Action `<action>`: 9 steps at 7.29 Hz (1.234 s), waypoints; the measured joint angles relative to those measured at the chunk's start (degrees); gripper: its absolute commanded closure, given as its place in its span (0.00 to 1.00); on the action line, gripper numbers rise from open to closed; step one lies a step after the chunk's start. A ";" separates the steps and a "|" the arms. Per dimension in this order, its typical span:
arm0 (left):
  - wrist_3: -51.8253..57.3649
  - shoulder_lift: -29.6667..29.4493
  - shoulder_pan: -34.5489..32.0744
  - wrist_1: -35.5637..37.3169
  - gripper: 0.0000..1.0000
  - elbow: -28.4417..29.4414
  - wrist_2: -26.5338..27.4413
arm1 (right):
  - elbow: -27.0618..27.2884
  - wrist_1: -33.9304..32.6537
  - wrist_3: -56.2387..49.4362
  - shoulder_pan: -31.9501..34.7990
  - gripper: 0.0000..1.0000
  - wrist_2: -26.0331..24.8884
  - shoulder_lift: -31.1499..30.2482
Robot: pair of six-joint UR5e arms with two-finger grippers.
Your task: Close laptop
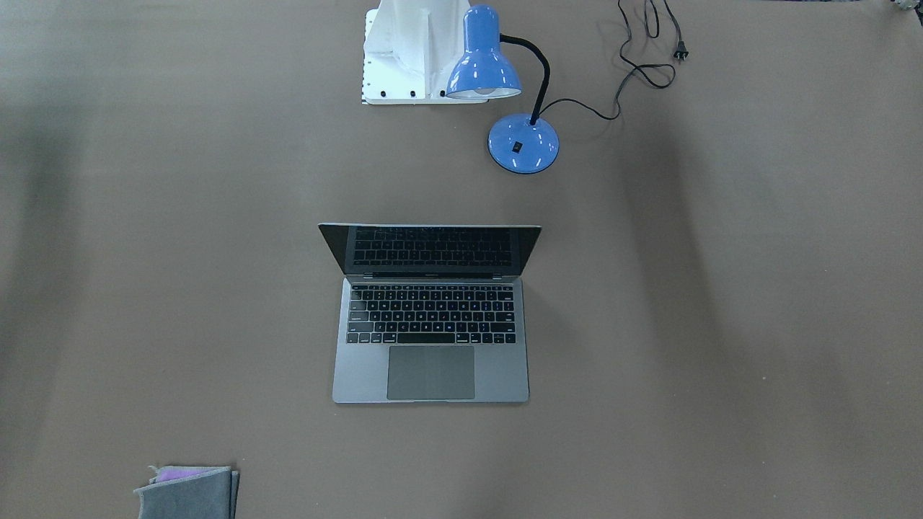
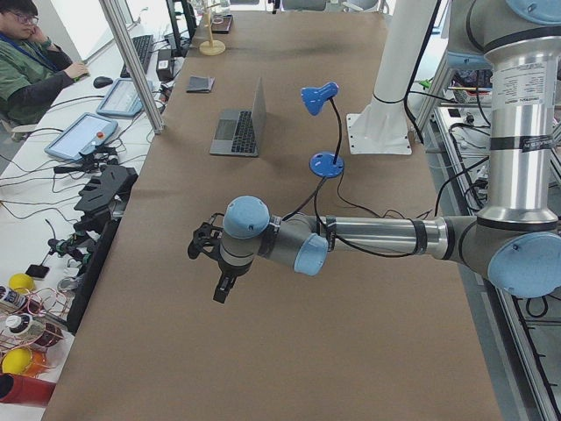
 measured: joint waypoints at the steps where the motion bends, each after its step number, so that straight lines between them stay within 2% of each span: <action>1: -0.03 -2.84 0.00 -4.26 0.01 2.48 1.33 | 0.24 1.11 0.05 -0.03 0.00 0.08 1.52; 3: 0.00 -5.26 0.20 -8.23 0.03 4.38 1.80 | 0.06 4.11 0.88 -0.89 0.00 1.60 2.92; 4: -1.92 -6.15 1.39 -10.16 0.24 4.22 1.14 | 0.60 5.44 4.33 -2.41 0.03 3.04 3.20; 5: -6.50 -7.37 3.79 -12.19 0.50 3.97 0.42 | 1.61 7.84 10.92 -4.95 0.34 3.99 3.43; 6: -12.45 -8.22 6.63 -15.37 0.86 3.56 -0.07 | 2.66 10.85 18.95 -8.24 0.68 4.44 3.91; 7: -19.67 -8.57 9.53 -19.02 1.00 2.72 -0.99 | 4.21 12.79 27.56 -11.83 0.96 4.77 4.76; 9: -36.07 -8.59 16.12 -22.45 1.00 -1.32 -2.79 | 9.41 13.74 42.92 -19.11 1.00 4.53 5.72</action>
